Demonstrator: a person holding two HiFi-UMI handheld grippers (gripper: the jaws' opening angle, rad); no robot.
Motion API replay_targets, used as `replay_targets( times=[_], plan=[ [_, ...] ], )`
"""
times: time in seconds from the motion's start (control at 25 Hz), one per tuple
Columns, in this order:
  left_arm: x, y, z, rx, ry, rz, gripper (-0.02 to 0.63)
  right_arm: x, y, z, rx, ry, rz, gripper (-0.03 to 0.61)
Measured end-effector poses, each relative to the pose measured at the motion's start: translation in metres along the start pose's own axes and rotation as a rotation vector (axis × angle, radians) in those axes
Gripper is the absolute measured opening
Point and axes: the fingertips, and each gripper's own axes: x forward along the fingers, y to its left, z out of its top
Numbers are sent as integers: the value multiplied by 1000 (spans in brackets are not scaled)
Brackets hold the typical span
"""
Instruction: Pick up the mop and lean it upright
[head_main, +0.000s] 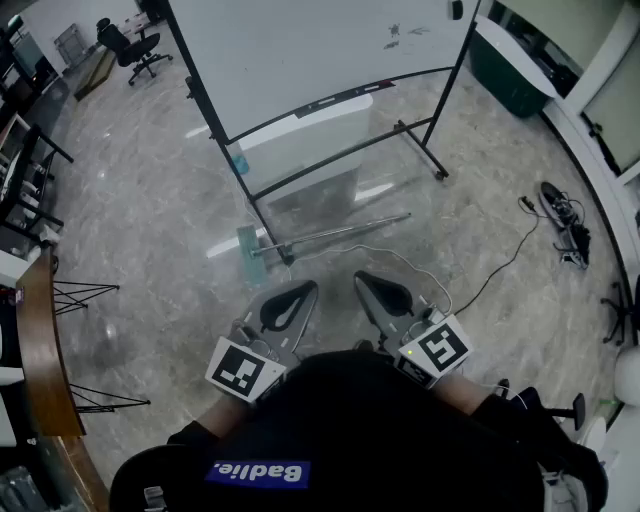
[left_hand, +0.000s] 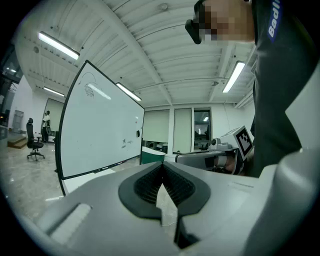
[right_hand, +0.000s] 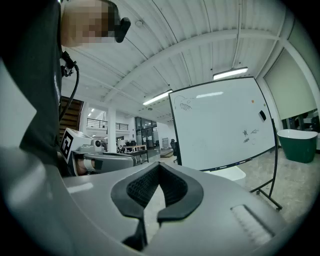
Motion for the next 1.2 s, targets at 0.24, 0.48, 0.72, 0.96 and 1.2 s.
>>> replay_targets(
  times=[0.24, 0.48, 0.72, 0.96, 1.2],
  plan=[
    [2, -4, 0, 0, 2, -3, 20, -4, -1, -3, -2, 8, 0, 3],
    [5, -4, -2, -4, 5, -8, 20, -6, -4, -3, 5, -1, -1, 5],
    [17, -7, -7, -14, 31, -11, 20, -15, -18, -9, 19, -9, -24, 6],
    [41, -19, -5, 6, 44, -8, 20, -34, -44, -11, 40, -19, -38, 6],
    [68, -35, -5, 19, 57, 1, 20, -54, -71, -8, 41, -44, -35, 6]
  ],
)
